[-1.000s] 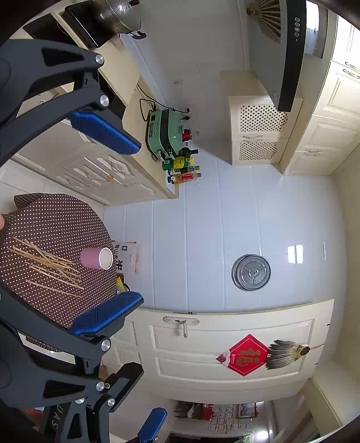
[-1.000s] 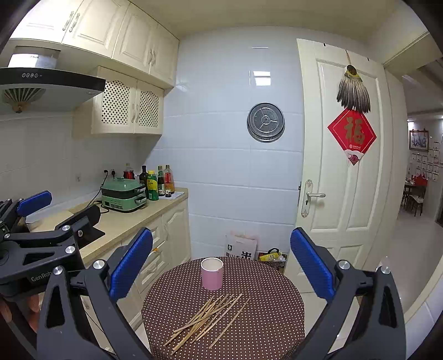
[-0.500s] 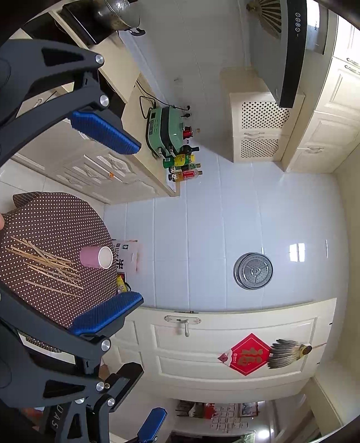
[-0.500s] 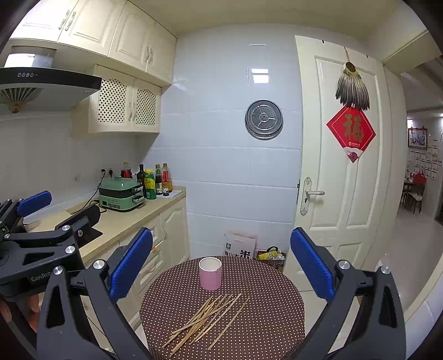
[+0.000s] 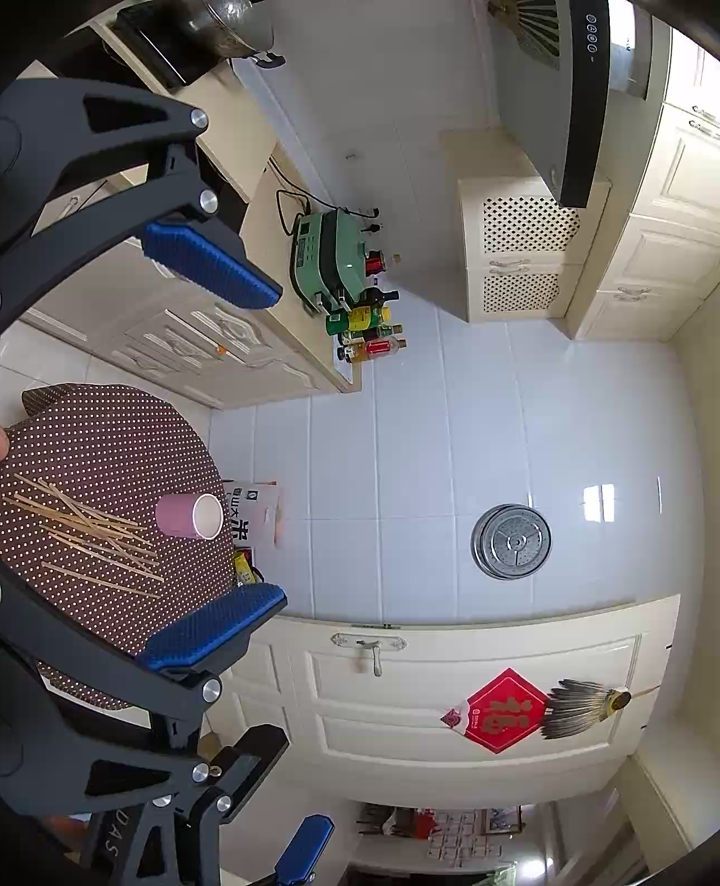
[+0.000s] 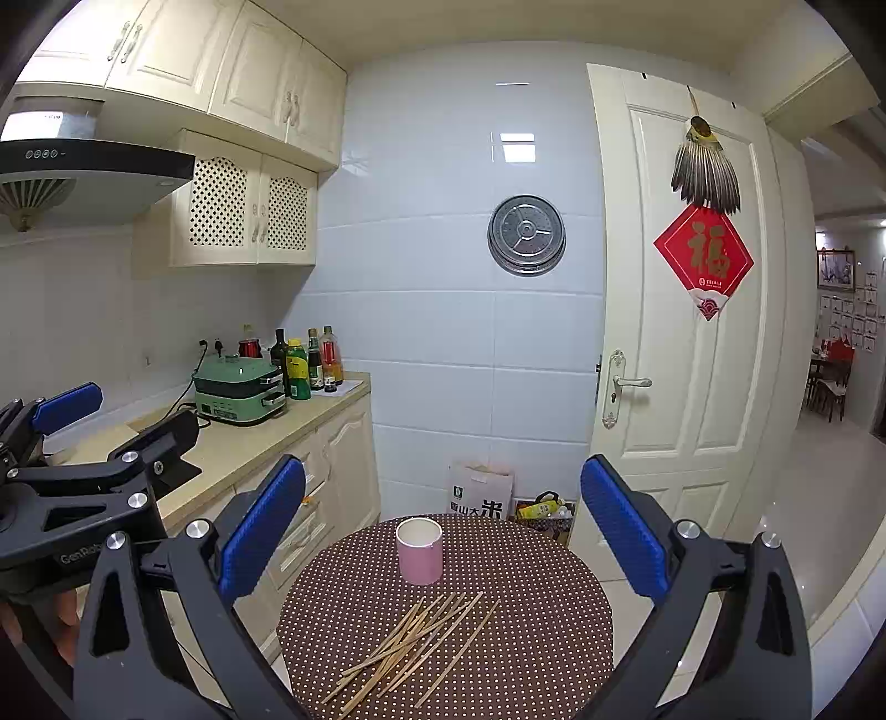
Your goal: Organize utensils
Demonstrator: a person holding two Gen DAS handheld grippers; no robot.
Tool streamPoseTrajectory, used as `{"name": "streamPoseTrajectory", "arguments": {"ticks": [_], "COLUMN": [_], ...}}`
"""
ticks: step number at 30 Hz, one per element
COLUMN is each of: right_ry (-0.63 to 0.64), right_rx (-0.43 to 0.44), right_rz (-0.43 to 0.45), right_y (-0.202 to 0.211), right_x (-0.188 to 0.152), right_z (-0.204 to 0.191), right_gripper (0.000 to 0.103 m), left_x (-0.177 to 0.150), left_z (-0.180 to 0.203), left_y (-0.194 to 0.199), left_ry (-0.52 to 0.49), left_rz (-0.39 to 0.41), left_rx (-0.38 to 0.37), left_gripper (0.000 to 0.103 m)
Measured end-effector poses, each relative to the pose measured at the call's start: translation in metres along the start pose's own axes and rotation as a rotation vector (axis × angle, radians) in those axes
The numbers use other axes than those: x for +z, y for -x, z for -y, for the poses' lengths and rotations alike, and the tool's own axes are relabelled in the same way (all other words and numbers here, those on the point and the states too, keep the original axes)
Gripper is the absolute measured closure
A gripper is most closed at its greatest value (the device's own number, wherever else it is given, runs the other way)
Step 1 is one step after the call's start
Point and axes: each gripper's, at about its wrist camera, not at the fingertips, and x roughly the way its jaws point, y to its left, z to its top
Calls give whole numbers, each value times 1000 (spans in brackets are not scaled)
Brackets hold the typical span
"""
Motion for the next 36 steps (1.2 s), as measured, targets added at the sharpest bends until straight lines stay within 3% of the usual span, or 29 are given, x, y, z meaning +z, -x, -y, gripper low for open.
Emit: {"name": "streamPoseTrajectory", "arguments": {"ticks": [36], "right_ry": [-23], "right_rx": [76], "right_rz": [-83], "right_y": [-88], "right_x": [0], "right_z": [53], "right_gripper": [7], "left_x": [3], "left_z": [52], "left_y": [-89], "left_ry": [1], "left_rz": [-80], "left_rx": [64], "left_gripper": [6]}}
